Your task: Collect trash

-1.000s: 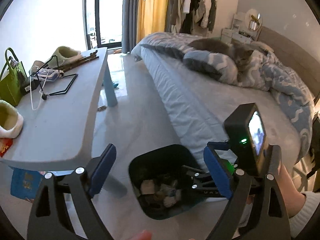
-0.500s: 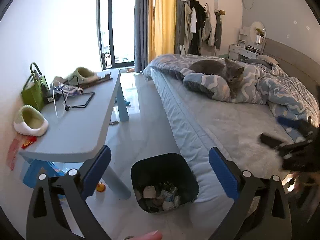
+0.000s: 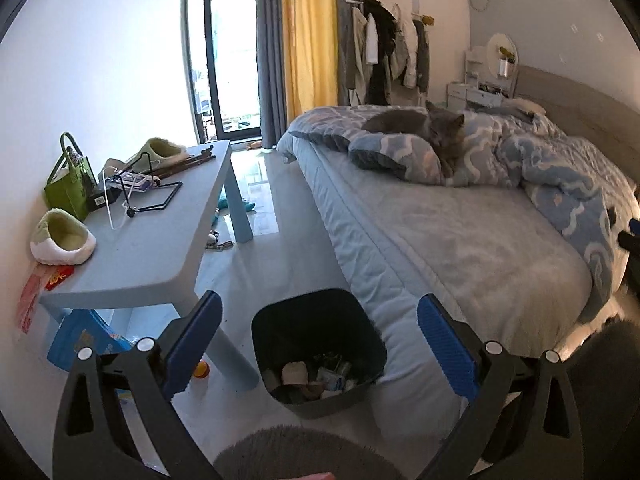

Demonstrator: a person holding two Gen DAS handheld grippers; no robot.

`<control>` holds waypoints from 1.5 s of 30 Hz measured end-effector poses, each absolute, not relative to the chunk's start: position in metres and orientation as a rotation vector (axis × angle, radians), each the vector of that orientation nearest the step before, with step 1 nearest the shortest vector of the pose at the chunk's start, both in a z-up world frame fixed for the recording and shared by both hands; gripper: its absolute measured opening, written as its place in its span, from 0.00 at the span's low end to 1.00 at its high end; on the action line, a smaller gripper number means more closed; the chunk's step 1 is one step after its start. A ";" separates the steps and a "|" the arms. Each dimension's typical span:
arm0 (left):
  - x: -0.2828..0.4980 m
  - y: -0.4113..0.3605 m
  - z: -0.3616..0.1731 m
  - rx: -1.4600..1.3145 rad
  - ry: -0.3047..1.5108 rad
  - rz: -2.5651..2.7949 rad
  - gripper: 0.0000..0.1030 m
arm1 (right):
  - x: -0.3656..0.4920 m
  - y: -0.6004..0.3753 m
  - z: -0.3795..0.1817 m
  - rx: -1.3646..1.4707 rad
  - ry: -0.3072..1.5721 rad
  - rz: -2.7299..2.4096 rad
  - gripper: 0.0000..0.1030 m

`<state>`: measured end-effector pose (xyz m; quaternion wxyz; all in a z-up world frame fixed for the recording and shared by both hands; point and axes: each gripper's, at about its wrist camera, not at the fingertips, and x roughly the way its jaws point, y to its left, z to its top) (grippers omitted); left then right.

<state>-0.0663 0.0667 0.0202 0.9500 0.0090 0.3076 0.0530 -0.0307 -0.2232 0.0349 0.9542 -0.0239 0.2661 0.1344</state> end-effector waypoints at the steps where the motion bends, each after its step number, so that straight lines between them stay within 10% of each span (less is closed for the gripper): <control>1: -0.069 0.062 0.016 0.032 0.620 0.110 0.97 | -0.033 -0.229 0.033 -0.032 0.540 0.284 0.97; 45: -0.069 0.068 0.000 -0.043 0.650 0.146 0.97 | -0.044 -0.230 0.023 -0.056 0.585 0.397 0.97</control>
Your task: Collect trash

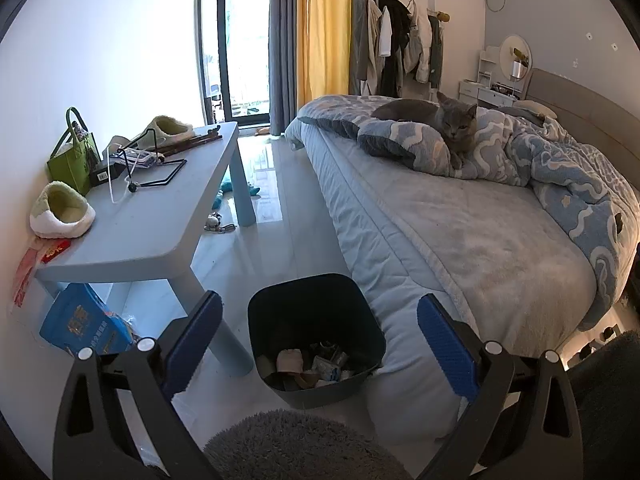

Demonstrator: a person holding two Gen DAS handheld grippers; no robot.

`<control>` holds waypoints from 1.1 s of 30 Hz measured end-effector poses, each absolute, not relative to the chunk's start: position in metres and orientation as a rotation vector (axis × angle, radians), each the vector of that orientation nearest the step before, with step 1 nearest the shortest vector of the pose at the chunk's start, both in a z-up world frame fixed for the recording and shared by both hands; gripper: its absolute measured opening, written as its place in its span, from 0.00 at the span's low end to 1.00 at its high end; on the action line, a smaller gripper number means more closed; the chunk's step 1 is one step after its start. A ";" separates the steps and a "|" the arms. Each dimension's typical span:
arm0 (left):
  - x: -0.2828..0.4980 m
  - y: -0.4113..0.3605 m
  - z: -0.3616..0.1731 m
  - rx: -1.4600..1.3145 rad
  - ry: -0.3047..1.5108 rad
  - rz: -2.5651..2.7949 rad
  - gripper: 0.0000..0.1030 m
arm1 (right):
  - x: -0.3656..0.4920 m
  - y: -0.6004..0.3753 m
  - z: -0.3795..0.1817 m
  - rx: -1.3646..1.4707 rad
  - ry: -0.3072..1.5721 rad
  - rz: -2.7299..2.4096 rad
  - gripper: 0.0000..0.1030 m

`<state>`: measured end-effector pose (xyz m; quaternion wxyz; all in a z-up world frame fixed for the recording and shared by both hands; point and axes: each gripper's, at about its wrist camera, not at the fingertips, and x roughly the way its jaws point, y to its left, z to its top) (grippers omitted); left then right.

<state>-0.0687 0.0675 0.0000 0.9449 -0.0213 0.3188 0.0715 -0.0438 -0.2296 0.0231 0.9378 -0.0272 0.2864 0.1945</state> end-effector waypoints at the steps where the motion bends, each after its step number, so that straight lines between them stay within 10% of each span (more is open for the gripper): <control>1: -0.068 0.068 0.001 -0.044 0.649 0.146 0.97 | -0.043 -0.230 0.023 -0.057 0.585 0.397 0.97; 33: -0.067 0.069 0.001 -0.043 0.651 0.145 0.97 | -0.043 -0.231 0.022 -0.053 0.587 0.393 0.97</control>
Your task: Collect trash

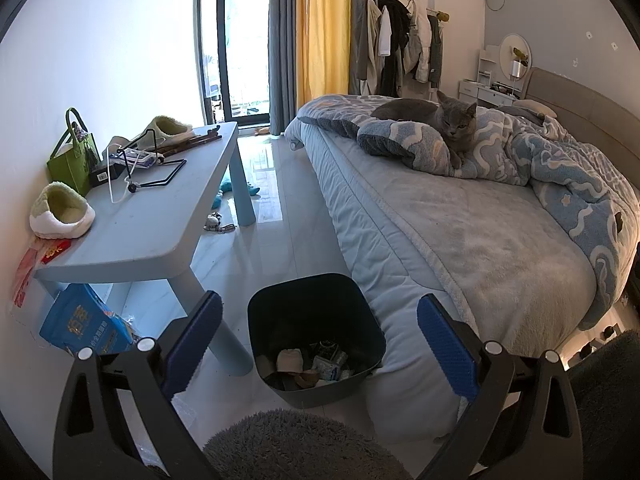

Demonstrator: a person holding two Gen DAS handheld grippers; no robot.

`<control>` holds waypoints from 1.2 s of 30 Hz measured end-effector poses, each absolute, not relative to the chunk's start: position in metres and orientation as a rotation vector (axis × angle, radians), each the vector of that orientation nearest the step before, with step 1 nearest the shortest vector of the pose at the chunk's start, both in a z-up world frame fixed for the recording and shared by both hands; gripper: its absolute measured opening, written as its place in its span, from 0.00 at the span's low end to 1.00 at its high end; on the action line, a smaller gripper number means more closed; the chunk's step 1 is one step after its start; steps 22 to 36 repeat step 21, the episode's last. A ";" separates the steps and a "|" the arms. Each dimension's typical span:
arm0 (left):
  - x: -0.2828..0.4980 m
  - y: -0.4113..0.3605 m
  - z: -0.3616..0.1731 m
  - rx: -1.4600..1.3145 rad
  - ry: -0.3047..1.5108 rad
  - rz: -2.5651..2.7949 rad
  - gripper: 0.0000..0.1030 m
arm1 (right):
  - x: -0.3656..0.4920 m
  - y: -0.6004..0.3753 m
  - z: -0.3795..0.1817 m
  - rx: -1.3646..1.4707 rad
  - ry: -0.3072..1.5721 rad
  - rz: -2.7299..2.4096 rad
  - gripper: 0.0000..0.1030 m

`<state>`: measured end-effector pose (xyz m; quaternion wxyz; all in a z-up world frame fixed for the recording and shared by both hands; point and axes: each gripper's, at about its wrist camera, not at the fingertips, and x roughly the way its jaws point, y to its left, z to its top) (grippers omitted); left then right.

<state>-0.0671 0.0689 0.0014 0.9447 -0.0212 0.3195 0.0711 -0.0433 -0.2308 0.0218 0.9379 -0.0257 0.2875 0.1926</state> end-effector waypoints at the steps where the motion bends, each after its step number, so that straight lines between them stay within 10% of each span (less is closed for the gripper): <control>1: -0.068 0.069 0.001 -0.043 0.651 0.145 0.97 | -0.044 -0.231 0.022 -0.053 0.588 0.393 0.97; 36: -0.067 0.070 0.001 -0.043 0.651 0.146 0.97 | -0.044 -0.230 0.022 -0.053 0.587 0.392 0.97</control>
